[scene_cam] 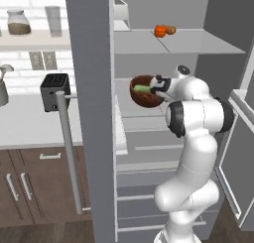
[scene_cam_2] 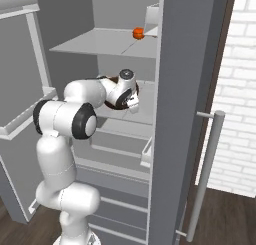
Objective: Pick the chicken drumstick and corn from their plates and place them in the bowl. Then put the bowl in the fridge.
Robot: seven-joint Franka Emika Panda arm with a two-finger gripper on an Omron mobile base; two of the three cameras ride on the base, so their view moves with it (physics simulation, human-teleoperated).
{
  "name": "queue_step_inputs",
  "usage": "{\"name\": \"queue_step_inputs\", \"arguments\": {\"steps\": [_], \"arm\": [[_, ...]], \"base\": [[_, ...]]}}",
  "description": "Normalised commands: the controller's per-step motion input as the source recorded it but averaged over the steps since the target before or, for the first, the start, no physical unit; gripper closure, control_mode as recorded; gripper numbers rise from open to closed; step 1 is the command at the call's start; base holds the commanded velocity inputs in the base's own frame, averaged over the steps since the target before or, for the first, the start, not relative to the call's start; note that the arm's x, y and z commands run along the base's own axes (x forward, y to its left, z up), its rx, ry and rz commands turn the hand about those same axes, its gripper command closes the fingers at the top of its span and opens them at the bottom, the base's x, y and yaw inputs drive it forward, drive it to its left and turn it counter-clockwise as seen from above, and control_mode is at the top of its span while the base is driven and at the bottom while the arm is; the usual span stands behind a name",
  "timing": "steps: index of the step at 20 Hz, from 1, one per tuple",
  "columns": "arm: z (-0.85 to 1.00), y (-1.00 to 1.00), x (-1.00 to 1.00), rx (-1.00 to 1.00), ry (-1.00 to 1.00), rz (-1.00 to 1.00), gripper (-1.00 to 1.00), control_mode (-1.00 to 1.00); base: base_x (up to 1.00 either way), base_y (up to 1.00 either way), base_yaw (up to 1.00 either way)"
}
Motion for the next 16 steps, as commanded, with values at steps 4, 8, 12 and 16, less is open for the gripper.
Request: {"name": "queue_step_inputs", "arguments": {"steps": [4, 8, 12, 16], "arm": [[0.07, 0.00, 0.00, 0.04, -0.09, 0.00, -1.00, -1.00], [0.12, 0.00, -0.33, 0.04, -0.09, 0.00, -1.00, -1.00], [0.33, 0.00, -0.92, 0.01, -0.16, 0.00, -1.00, -1.00], [0.54, 0.04, -1.00, -0.02, -0.03, 0.01, -1.00, -1.00]], "base": [[0.00, 0.00, 0.00], [0.00, 0.00, 0.00], [0.00, 0.00, 0.00], [0.00, 0.00, 0.00]]}}
